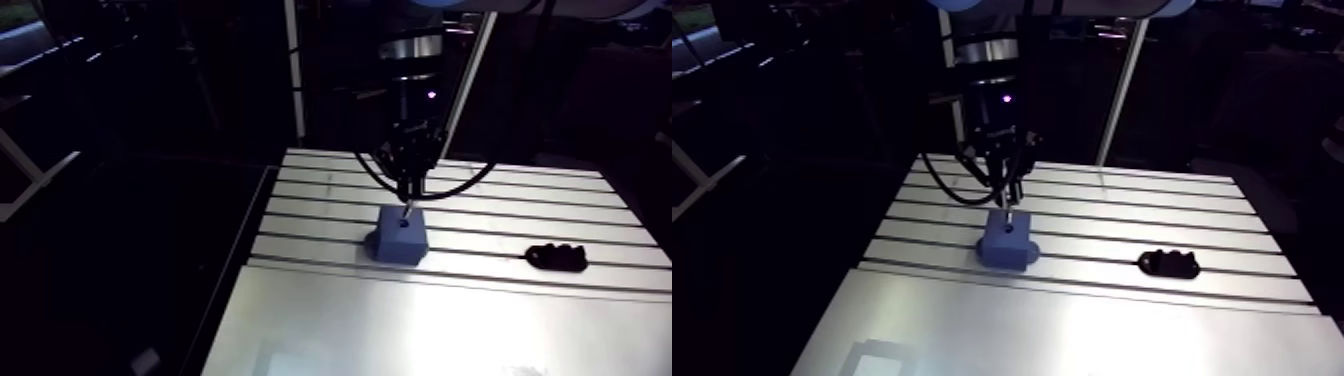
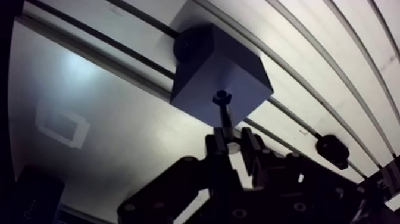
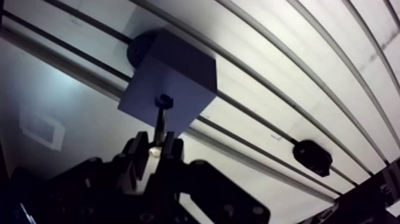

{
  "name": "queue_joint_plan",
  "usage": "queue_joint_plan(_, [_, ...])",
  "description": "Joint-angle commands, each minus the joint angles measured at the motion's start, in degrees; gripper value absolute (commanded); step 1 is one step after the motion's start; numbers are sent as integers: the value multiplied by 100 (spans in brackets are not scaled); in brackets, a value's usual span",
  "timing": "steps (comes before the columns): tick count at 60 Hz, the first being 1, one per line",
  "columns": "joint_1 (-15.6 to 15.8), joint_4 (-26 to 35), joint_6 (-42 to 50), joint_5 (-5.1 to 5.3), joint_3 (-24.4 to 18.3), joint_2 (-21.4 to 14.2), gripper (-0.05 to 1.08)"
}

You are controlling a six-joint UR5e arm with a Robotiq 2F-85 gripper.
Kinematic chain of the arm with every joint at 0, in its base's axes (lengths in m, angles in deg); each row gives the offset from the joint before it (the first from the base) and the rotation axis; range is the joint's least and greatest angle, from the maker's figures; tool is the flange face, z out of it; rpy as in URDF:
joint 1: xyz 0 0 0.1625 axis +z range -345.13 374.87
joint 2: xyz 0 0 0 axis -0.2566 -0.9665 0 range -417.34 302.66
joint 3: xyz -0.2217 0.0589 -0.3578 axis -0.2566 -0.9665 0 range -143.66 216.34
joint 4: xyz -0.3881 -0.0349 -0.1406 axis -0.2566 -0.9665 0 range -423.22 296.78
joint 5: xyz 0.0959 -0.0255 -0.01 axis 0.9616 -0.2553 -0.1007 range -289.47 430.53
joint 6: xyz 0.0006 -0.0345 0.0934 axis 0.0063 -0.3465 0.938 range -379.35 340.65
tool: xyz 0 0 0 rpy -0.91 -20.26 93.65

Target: Pick up the M10 bolt and insert it into the hex recess until seated.

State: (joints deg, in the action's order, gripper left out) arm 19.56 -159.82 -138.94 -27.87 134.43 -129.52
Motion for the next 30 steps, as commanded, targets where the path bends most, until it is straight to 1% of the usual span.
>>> queue_joint_plan(1, [-3,-46,0,1,13,25,108])
queue_joint_plan(30, [-12,-74,9,1,83,34,107])
